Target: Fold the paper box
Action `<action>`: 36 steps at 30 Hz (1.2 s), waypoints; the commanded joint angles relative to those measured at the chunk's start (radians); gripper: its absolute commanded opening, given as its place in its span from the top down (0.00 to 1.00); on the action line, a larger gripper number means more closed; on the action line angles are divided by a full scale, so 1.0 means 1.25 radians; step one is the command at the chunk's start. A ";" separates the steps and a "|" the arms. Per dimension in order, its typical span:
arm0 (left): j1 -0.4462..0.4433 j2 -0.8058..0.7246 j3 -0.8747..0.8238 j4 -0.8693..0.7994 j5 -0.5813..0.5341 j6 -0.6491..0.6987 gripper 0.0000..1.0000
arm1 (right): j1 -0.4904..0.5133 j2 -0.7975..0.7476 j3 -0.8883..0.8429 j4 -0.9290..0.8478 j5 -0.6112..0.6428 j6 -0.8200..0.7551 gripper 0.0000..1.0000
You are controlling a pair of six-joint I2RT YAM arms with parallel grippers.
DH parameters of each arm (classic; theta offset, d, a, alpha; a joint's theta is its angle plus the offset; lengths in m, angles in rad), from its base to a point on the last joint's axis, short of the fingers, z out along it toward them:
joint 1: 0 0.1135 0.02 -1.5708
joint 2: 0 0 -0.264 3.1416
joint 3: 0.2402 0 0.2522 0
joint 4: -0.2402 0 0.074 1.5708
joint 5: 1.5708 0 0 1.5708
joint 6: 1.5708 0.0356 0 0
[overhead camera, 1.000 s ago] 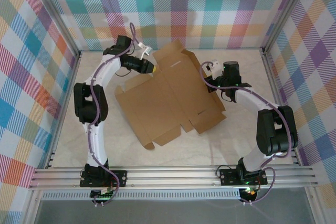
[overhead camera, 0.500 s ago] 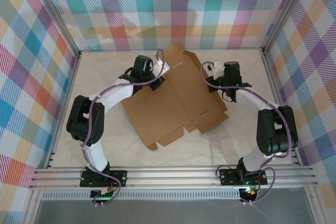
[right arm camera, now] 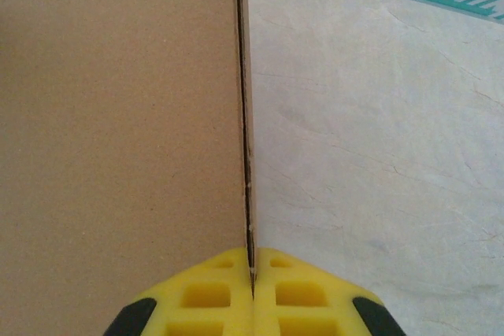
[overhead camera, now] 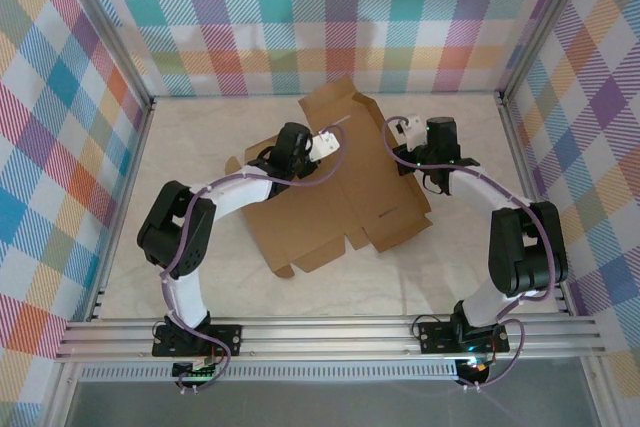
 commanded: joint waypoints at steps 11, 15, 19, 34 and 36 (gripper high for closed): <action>0.114 -0.103 0.008 0.055 0.378 -0.573 0.12 | 0.010 -0.011 0.063 -0.059 0.112 -0.047 1.00; 0.153 -0.161 -0.073 0.133 0.368 -0.772 0.00 | 0.019 -0.011 0.075 -0.095 0.168 -0.091 1.00; 0.188 -0.211 -0.161 0.133 0.333 -0.858 0.00 | 0.032 -0.010 0.079 -0.116 0.222 -0.151 1.00; 0.191 -0.181 -0.070 -0.048 0.313 -1.249 0.00 | 0.135 0.031 0.057 -0.020 0.498 -0.332 1.00; 0.177 -0.154 -0.019 -0.089 0.337 -1.263 0.00 | 0.141 0.033 0.052 -0.009 0.512 -0.339 1.00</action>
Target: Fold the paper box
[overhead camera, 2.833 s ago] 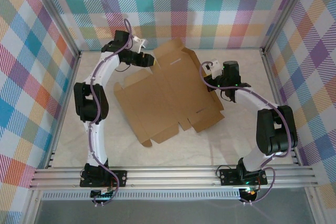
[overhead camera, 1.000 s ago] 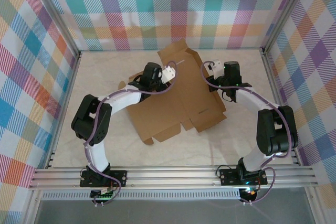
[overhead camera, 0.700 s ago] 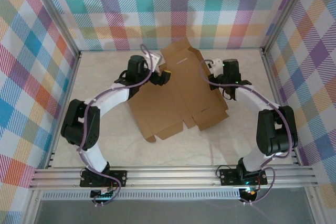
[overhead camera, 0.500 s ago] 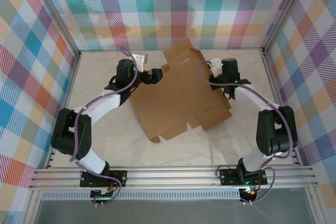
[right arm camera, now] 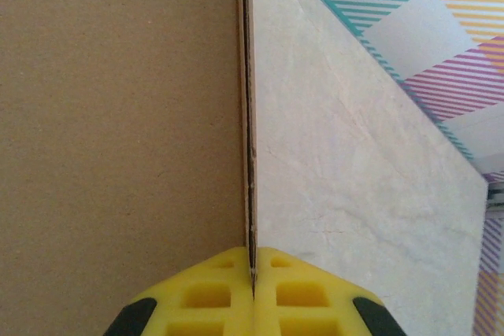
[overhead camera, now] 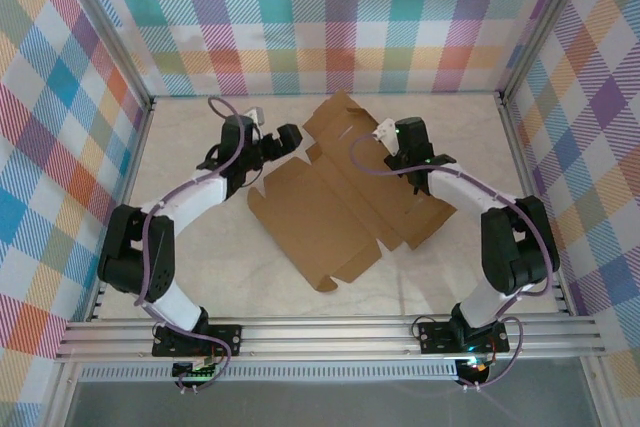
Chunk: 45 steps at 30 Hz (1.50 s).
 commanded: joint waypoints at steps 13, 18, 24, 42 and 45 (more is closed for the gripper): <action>0.022 0.033 0.126 -0.197 -0.054 0.009 0.00 | 0.039 -0.021 -0.031 0.126 0.123 -0.150 1.00; 0.065 0.025 0.096 -0.190 -0.039 0.016 0.00 | 0.067 -0.009 -0.035 0.203 0.187 -0.267 1.00; 0.135 0.014 0.052 -0.164 0.000 0.007 0.00 | 0.120 0.000 -0.050 0.344 0.233 -0.421 1.00; 0.280 0.056 0.018 -0.136 0.030 0.012 0.00 | 0.274 0.139 -0.122 0.885 0.274 -0.785 1.00; 0.300 0.063 0.016 -0.129 0.046 0.001 0.01 | 0.286 0.164 -0.139 0.937 0.275 -0.800 1.00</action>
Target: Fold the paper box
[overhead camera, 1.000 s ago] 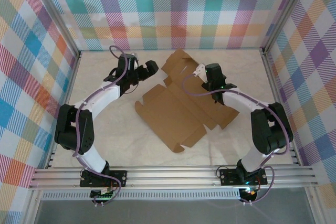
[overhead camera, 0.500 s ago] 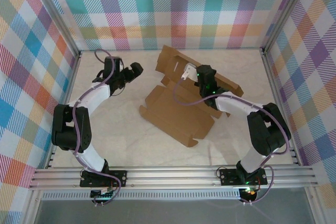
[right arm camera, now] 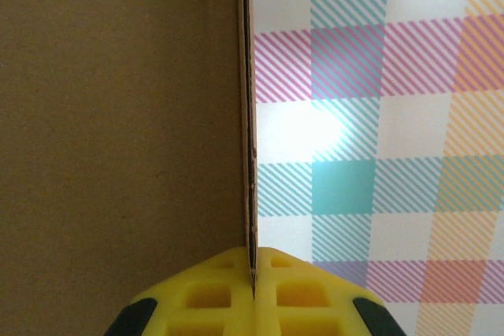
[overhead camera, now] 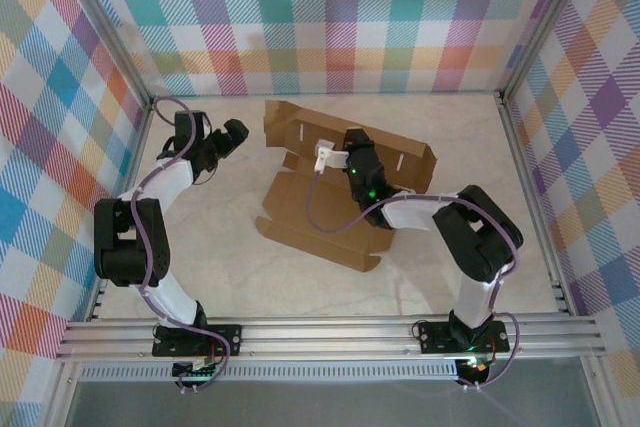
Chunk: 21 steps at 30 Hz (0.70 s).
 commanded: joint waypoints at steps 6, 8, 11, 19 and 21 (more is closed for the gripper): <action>0.036 0.014 -0.013 0.024 0.022 -0.006 0.00 | 0.033 0.094 -0.048 0.288 0.032 -0.100 1.00; 0.036 0.017 -0.011 0.023 0.020 -0.007 0.00 | 0.045 0.107 -0.061 0.322 0.038 -0.103 1.00; 0.036 0.028 -0.001 0.027 0.017 -0.018 0.00 | 0.055 0.119 -0.079 0.352 0.047 -0.107 1.00; 0.036 0.098 0.117 0.004 0.043 -0.027 0.00 | 0.073 0.117 -0.098 0.373 0.053 -0.118 1.00; 0.035 0.112 0.163 -0.018 0.046 -0.011 0.00 | 0.073 0.118 -0.098 0.373 0.053 -0.119 1.00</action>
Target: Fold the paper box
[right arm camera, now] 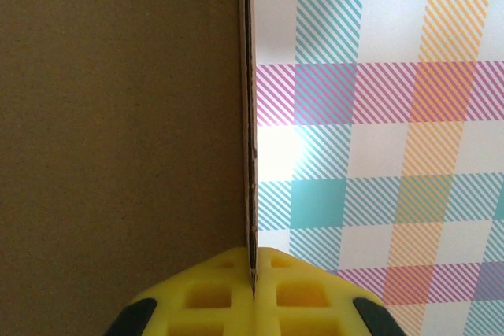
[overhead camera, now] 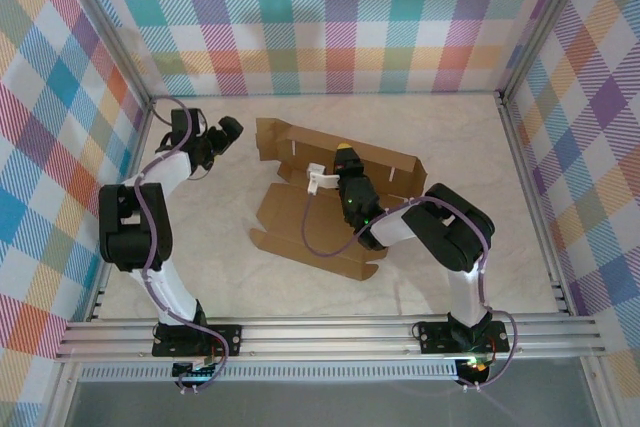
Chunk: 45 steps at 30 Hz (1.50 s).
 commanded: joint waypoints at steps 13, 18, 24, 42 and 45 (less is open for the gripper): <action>-0.070 0.278 0.654 -0.539 0.122 0.373 0.06 | 0.020 -0.001 -0.010 0.037 0.021 0.008 1.00; -0.098 0.384 0.791 -0.632 0.233 0.377 0.17 | 0.022 -0.003 -0.005 0.024 0.022 0.013 1.00; -0.115 0.407 0.798 -0.647 0.301 0.374 0.19 | 0.022 -0.001 0.003 0.004 0.028 0.026 1.00; -0.115 0.161 0.354 -0.364 0.446 0.177 0.18 | 0.022 0.034 0.023 -0.013 0.030 0.045 1.00; -0.115 0.131 0.311 -0.334 0.460 0.160 0.18 | 0.022 0.037 0.031 -0.016 0.030 0.047 1.00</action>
